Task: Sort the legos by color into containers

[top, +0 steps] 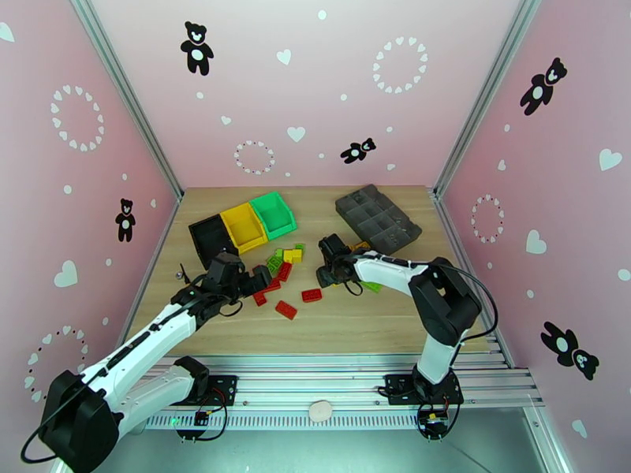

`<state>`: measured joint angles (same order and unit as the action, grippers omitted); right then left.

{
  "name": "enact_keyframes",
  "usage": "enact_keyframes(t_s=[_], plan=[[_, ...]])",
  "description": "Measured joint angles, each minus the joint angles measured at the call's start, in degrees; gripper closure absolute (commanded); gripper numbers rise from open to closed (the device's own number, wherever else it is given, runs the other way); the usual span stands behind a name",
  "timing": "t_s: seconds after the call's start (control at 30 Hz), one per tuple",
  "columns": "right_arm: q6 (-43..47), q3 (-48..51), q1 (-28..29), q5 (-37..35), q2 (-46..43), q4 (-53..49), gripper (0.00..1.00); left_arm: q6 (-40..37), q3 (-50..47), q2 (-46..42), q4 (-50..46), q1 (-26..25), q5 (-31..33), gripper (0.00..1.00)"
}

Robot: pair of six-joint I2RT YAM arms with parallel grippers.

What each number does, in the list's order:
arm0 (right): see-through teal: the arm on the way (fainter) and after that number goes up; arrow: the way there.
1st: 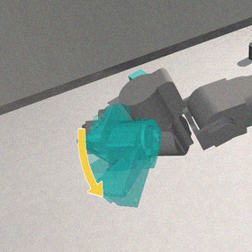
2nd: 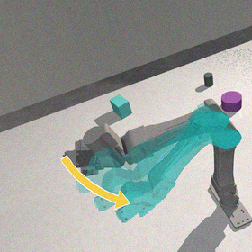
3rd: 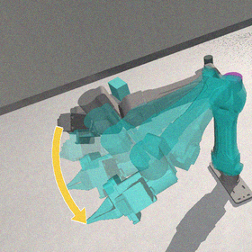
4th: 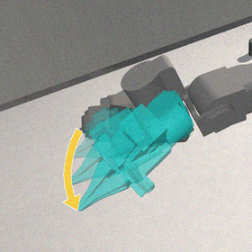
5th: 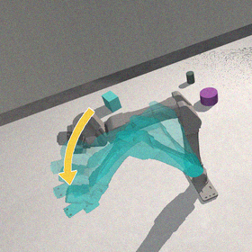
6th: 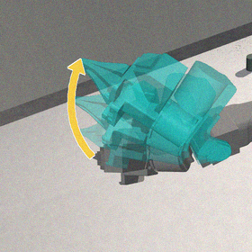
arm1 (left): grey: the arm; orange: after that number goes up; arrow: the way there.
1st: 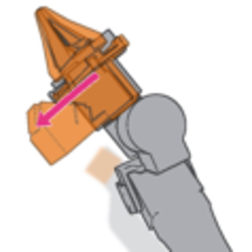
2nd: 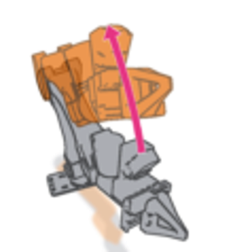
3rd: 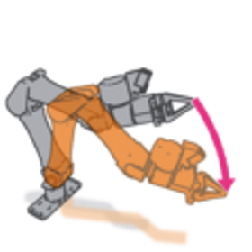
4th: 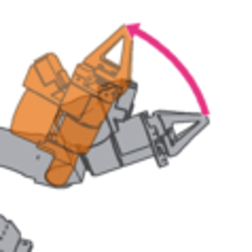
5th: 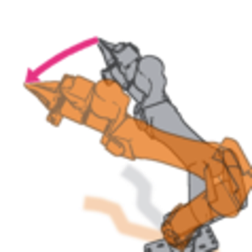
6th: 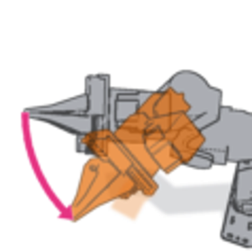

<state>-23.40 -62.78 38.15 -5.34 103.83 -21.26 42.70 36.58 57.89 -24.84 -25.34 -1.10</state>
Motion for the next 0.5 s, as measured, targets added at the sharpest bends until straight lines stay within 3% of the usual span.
enact_keyframes(t_s=[0.3, 0.5], plan=[[0.3, 0.0, -1.6, 0.8, 1.0, 0.5, 0.49, 0.0, -0.2, -2.4, 0.1, 5.5, -3.4, 0.02], [1.0, 0.0, -1.6, 0.9, 1.2, 0.7, 0.64, 0.0, -0.9, -2.4, 0.9, 9.3, -6.5, 0.02]])
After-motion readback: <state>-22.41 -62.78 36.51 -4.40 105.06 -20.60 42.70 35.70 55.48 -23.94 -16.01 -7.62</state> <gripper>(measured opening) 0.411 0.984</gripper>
